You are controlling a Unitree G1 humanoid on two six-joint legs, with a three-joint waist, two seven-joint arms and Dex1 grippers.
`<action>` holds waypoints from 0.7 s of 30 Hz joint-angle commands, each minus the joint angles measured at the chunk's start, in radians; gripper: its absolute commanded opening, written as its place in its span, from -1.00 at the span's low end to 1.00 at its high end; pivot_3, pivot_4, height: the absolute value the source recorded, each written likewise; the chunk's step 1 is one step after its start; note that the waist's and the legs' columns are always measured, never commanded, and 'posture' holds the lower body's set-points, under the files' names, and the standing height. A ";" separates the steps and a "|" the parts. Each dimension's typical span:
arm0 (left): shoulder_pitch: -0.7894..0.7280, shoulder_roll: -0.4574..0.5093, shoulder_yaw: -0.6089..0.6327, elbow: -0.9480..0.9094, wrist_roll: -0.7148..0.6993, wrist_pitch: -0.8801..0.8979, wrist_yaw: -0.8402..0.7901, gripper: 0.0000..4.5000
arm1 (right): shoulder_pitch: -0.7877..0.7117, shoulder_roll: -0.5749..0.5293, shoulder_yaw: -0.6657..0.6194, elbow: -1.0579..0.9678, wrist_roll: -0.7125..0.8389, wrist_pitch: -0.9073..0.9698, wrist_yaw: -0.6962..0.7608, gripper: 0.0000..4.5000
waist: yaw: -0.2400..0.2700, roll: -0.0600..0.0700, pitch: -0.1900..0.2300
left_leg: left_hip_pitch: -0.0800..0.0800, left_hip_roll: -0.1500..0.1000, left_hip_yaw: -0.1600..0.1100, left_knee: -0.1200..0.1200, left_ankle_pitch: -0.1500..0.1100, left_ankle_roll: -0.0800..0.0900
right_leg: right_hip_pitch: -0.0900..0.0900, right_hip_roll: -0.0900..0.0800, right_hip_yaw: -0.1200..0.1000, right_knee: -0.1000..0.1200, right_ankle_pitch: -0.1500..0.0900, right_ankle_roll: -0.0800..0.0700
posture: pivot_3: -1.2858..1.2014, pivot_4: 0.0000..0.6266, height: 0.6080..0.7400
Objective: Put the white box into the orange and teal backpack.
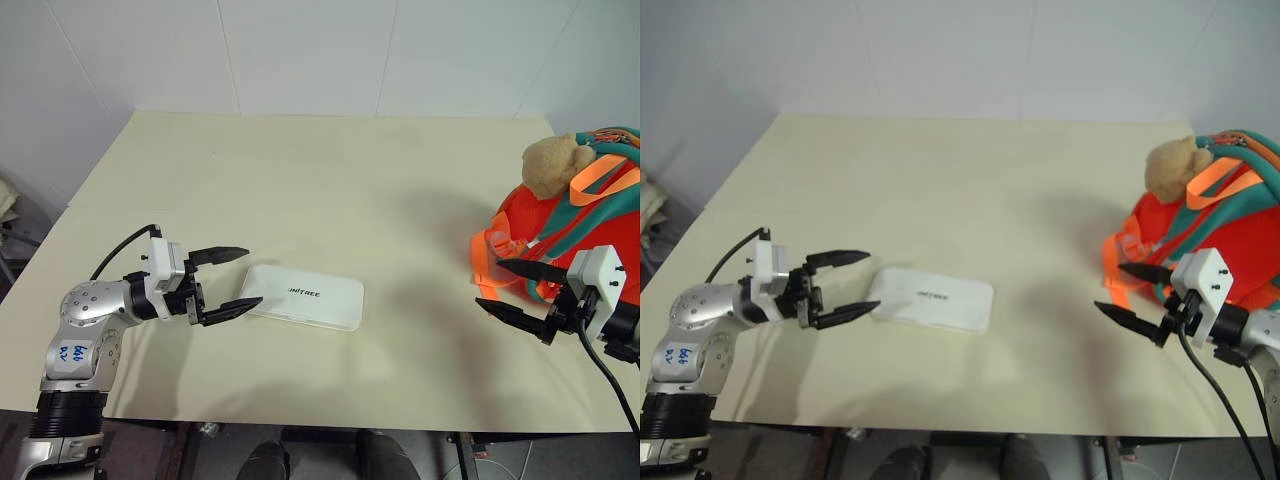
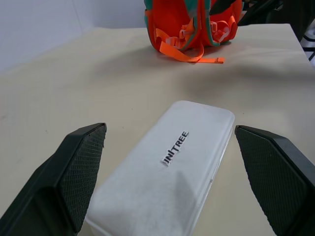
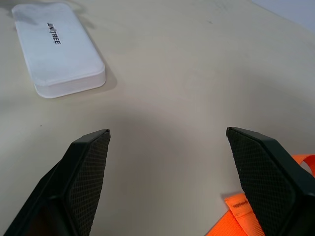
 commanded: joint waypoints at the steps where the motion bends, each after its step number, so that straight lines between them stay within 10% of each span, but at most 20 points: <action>1: -0.005 0.033 0.037 -0.022 -0.011 -0.001 -0.001 0.98 | -0.011 0.004 -0.030 -0.047 0.017 -0.015 -0.013 1.00 | 0.000 0.000 0.000 | 0.000 0.000 0.000 0.000 0.000 0.000 | 0.000 0.000 0.000 0.000 0.000 0.000 | 0.03 -0.52 1.00; 8: -0.041 0.066 0.052 0.067 0.023 -0.079 -0.017 0.98 | -0.069 0.044 0.078 -0.047 -0.007 -0.037 -0.016 1.00 | 0.000 0.000 0.000 | 0.000 0.000 0.000 0.000 0.000 0.000 | 0.000 0.000 0.000 0.000 0.000 0.000 | 0.03 -0.52 1.00; 12: -0.027 0.107 0.089 0.106 0.002 -0.094 -0.064 0.63 | -0.134 0.078 0.171 -0.052 -0.069 -0.061 -0.050 1.00 | -0.005 0.000 0.000 | 0.000 0.000 0.000 0.000 0.000 0.000 | 0.000 0.000 0.000 0.000 0.000 0.000 | 0.03 -0.52 1.00; 21: -0.003 0.165 0.134 0.227 0.056 -0.161 -0.067 -0.64 | -0.241 0.181 0.377 -0.005 -0.177 -0.023 -0.099 -0.15 | -0.002 0.000 0.000 | 0.000 0.000 0.000 -0.001 0.000 0.000 | -0.001 0.000 0.000 0.000 0.000 0.000 | 0.03 -0.52 1.00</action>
